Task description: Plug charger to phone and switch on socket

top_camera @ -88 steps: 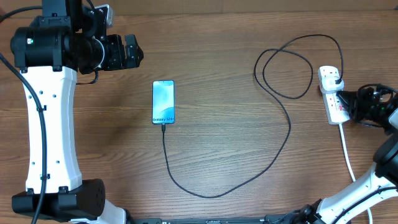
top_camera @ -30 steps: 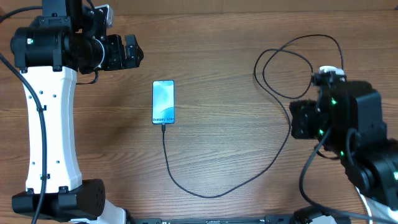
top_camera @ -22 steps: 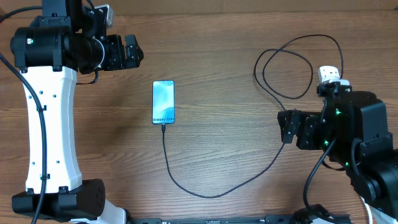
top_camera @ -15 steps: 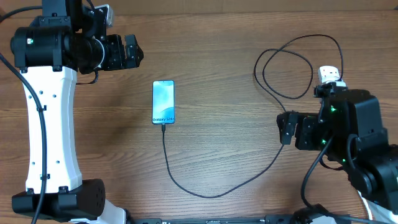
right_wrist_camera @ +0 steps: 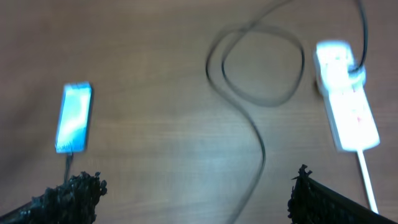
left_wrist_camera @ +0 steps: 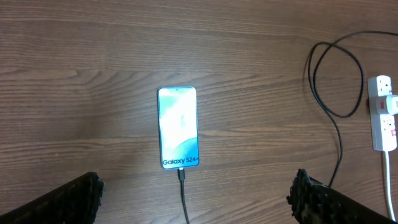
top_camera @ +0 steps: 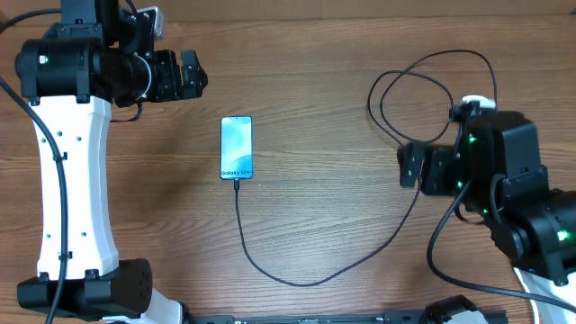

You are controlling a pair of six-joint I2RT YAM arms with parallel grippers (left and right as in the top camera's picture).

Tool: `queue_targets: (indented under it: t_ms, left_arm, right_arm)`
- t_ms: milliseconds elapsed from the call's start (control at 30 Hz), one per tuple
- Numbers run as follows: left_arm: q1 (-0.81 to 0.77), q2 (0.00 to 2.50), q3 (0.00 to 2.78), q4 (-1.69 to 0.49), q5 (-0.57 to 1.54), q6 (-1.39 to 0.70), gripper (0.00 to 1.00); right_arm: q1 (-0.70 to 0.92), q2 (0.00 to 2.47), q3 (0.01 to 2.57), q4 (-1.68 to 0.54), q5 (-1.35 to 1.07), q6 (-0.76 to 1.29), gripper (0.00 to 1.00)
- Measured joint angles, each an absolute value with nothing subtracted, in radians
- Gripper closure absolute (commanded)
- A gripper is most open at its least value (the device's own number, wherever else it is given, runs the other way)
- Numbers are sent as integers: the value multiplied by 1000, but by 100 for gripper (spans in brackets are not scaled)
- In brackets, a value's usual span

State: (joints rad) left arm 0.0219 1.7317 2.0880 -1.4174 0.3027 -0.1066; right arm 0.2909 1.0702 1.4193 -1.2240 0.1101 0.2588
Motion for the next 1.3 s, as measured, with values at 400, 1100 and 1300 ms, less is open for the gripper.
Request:
queue_targets:
  t_ms: [400,1100,1300]
  left_arm:
    - [22,1732,2088,-1417,303,-106,0]
    - [22,1732,2088,-1418,303,-106,0]
    - [22,1732,2088,-1418,303,-106,0]
  right_arm:
    - [111,759,962,-514,-6,152,0]
    - [32,118,150,91,-75,133,0]
    - [32,34,61,166,-75,134,0]
